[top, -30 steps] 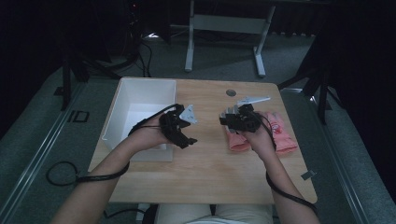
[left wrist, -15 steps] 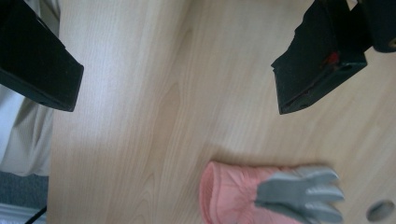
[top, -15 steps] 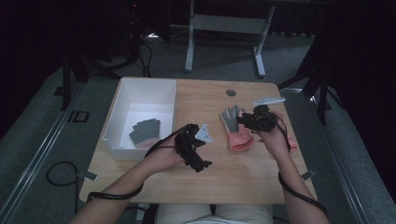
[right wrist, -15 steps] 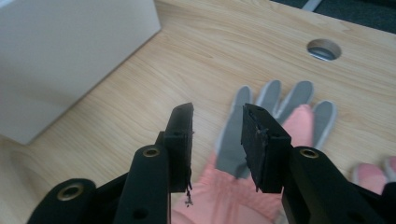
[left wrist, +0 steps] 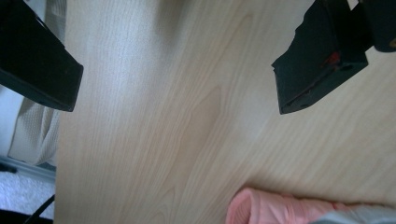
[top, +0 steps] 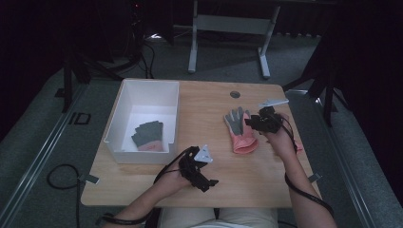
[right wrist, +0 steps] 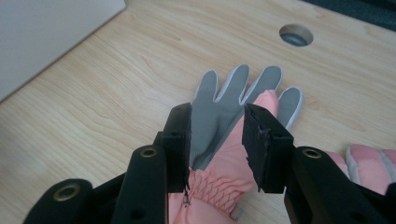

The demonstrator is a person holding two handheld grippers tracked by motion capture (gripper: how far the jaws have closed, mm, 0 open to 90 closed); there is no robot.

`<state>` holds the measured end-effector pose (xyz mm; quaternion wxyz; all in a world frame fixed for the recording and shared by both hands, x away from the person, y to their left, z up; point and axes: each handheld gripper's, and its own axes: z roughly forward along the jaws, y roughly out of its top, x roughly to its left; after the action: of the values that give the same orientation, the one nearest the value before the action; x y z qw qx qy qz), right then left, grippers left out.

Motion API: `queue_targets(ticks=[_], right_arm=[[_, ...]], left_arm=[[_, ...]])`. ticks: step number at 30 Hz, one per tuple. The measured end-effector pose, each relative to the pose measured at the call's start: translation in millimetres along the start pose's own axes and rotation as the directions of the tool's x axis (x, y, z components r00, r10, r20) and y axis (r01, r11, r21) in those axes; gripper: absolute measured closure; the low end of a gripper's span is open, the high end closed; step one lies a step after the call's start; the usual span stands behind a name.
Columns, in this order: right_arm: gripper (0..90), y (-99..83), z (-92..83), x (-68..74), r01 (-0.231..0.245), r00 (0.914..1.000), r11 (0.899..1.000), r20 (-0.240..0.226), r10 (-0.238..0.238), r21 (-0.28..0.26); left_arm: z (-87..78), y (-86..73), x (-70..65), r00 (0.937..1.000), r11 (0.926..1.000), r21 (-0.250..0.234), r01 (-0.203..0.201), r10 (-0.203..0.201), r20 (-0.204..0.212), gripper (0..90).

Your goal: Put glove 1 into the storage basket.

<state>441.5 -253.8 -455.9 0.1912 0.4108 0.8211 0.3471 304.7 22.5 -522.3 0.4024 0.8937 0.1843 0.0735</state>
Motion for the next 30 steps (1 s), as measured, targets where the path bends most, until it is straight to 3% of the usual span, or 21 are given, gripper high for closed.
queue_targets(ticks=[4, 9, 11, 15, 16, 18, 19, 23, 25, 29, 30], right_arm=[[62.7, 2.4, 12.6, 2.2, 0.028, 0.9996, 0.999, 0.008, -0.028, 0.032], [62.2, 9.0, 31.6, 4.3, 0.087, 0.9962, 0.993, 0.001, -0.088, 0.081], [62.2, 10.9, 39.5, 5.6, 0.118, 0.9928, 0.988, 0.008, -0.119, 0.097], [61.5, 10.4, 55.1, 7.6, 0.133, 0.991, 0.984, -0.003, -0.133, 0.117], [61.4, 9.3, 58.9, 8.3, 0.134, 0.9908, 0.983, 0.003, -0.136, 0.126], [60.9, 6.3, 66.3, 9.4, 0.145, 0.989, 0.98, 0.011, -0.147, 0.138], [60.9, 5.1, 68.8, 9.7, 0.145, 0.9889, 0.979, 0.013, -0.148, 0.143], [59.3, -3.1, 80.8, 10.3, 0.153, 0.986, 0.972, 0.038, -0.162, 0.178], [58.3, -7.4, 85.3, 9.7, 0.16, 0.9841, 0.969, 0.047, -0.171, 0.187], [61.4, -11.1, 89.0, 9.1, 0.148, 0.985, 0.972, 0.06, -0.162, 0.185], [68.6, -14.4, 93.0, 11.5, 0.145, 0.9858, 0.971, 0.056, -0.159, 0.19]], left_arm=[[7.6, -14.9, -8.0, 0.9984, 0.9997, -0.022, -0.004, 0.003, -0.057, 0.8], [14.2, -30.3, -12.2, 0.9982, 0.9989, -0.035, 0.03, -0.032, -0.052, 0.8], [13.4, -33.0, -15.7, 0.9959, 0.9989, -0.046, 0.011, -0.015, -0.089, 0.8], [10.5, -37.5, -19.0, 0.9918, 0.9973, -0.072, 0.017, -0.026, -0.125, 0.8], [8.9, -40.6, -18.8, 0.9911, 0.9961, -0.076, 0.044, -0.053, -0.122, 0.8], [5.9, -44.7, -19.3, 0.9886, 0.9935, -0.097, 0.059, -0.072, -0.132, 0.8], [3.4, -47.7, -20.2, 0.9847, 0.9902, -0.119, 0.073, -0.091, -0.149, 0.8], [-1.2, -53.7, -22.5, 0.974, 0.985, -0.156, 0.074, -0.105, -0.201, 0.8], [-2.1, -55.3, -20.7, 0.9735, 0.9808, -0.174, 0.087, -0.121, -0.194, 0.8], [-2.5, -57.1, -18.0, 0.9715, 0.9799, -0.178, 0.09, -0.126, -0.201, 0.8], [-1.5, -57.9, -17.8, 0.9733, 0.9794, -0.181, 0.09, -0.125, -0.193, 0.8]])
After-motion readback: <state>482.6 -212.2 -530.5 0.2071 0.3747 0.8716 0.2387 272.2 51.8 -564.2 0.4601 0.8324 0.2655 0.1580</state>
